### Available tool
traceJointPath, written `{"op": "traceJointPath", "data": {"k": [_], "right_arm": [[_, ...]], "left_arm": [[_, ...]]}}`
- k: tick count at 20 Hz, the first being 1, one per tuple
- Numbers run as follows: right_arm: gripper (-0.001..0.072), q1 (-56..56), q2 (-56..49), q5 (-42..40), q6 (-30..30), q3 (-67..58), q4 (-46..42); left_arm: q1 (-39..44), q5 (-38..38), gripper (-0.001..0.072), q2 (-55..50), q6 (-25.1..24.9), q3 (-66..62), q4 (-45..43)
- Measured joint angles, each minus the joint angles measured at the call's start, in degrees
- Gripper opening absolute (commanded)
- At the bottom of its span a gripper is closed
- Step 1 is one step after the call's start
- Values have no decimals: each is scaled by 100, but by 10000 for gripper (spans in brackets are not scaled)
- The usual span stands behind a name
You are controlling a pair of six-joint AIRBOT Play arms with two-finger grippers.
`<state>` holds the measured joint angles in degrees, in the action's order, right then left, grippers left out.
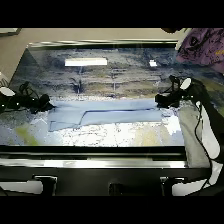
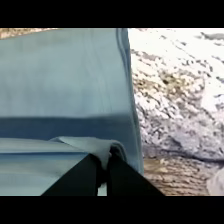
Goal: Fold the clothes and pants, and hang the long-sleeved shirts on hangers.
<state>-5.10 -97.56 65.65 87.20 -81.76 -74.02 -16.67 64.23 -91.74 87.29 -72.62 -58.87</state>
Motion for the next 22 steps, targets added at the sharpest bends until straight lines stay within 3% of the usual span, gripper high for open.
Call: {"op": "traceJointPath", "data": {"k": [4,5,6,8,9,10,15,22], "right_arm": [[61,2,-348,-197,50,-131,140],[98,2,-407,-269,52,-146,199],[161,0,-452,-317,52,-157,280],[472,-2,-511,-348,90,-208,490],[502,-7,-527,-299,94,-275,544],[503,-42,-540,-170,101,-374,544],[557,-796,-450,560,103,-824,822],[613,-1541,-1032,1187,-575,-813,2337]], "left_arm": [[31,-153,27,-376,39,-157,57],[33,-192,78,-435,55,-173,98],[33,-267,164,-476,55,-186,120],[31,-356,444,-525,74,-203,227],[33,-380,526,-540,74,-227,304],[31,-378,553,-544,74,-273,356],[-44,-55,554,-448,72,-706,393],[-129,111,553,-181,74,-997,286]]}}
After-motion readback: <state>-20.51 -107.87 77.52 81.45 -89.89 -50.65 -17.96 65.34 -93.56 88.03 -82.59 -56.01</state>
